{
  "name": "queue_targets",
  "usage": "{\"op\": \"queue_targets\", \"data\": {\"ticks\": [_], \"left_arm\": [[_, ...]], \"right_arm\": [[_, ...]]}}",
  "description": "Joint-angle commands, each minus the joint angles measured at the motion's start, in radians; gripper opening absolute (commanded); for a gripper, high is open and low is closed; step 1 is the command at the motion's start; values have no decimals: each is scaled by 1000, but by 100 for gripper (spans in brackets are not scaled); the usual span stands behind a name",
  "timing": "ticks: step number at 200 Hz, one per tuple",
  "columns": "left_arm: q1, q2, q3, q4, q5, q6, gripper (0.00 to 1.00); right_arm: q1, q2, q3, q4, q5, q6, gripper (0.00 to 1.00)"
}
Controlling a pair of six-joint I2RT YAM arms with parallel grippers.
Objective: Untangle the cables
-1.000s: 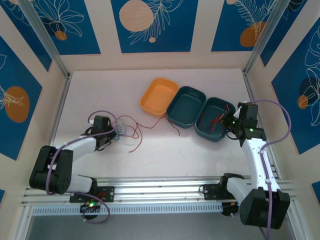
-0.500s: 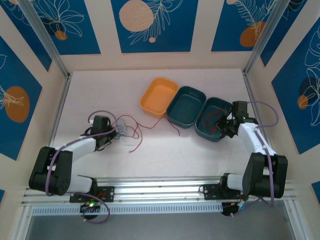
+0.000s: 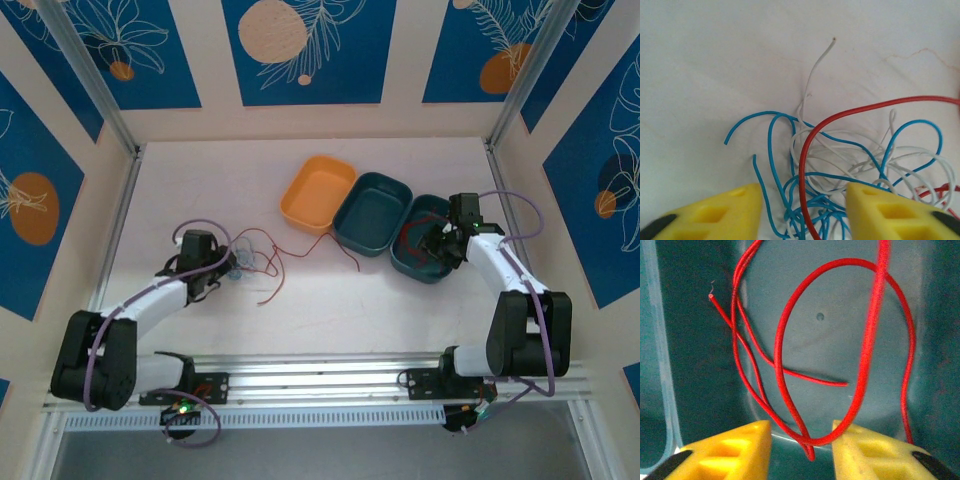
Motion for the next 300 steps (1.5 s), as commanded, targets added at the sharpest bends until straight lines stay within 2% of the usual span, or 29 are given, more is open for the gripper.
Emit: {"op": "queue_targets", "data": {"ticks": [1,25,62,95,133,170,210,255,274,300], "left_arm": [[12,-39,-1,-42,0,12,56],[13,-78,1,-66,-4,13,72],[13,-123,24,-129,-16,45,100],[11,-129,41,-139,4,93,100],[11,-121,40,-85,60,117,100],[9,-89,44,-57,95,100,100],[8,-73,21,-16,114,72,100],[8,-71,11,-30,119,70,100],[8,-74,12,-36,121,73,100],[9,-78,11,-41,120,77,100]], "right_arm": [[5,-65,18,-47,40,1,44],[3,-121,10,-73,69,-2,51],[10,-218,8,-125,113,-7,56],[88,-333,-42,-68,92,-4,57],[328,-361,-91,68,129,64,56],[582,-186,-17,155,206,62,56],[748,99,148,204,162,19,53],[834,347,317,236,99,-57,47],[856,430,409,166,166,-91,47],[846,538,551,1,257,-55,45]]}}
